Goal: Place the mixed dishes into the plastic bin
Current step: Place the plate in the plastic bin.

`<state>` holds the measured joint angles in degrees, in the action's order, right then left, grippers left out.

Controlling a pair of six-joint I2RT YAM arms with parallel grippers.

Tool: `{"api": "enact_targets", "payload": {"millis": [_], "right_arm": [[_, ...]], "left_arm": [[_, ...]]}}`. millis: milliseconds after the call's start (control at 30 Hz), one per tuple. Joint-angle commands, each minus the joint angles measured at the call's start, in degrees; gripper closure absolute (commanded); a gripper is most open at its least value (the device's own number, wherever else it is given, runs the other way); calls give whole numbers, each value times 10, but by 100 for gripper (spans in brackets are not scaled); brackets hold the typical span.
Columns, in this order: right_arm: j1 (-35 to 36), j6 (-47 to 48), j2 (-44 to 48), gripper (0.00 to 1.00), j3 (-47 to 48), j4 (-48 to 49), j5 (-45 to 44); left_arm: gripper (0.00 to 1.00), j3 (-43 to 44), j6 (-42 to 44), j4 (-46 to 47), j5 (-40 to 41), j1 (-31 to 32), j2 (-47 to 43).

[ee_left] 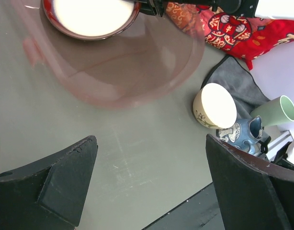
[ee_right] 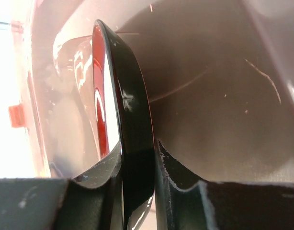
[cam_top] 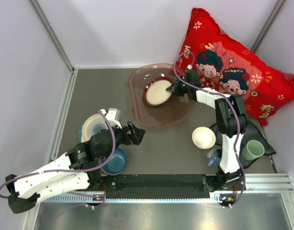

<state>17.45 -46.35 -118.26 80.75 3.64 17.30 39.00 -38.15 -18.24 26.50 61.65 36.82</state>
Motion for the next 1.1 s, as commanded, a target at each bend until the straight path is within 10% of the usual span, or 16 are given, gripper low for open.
{"api": "enact_targets", "payload": {"millis": [0,600,1067], "right_arm": [[-3,-2,16,72,36,34,-13],[0,62,20,18,78,-95,-52],[20,136,9,14,134,-224,-140]], "left_arm": [[1,11,-3,4,9,1,-9],[1,-2,-8,5,6,1,-25],[1,-22,-14,3,2,1,-46]]}}
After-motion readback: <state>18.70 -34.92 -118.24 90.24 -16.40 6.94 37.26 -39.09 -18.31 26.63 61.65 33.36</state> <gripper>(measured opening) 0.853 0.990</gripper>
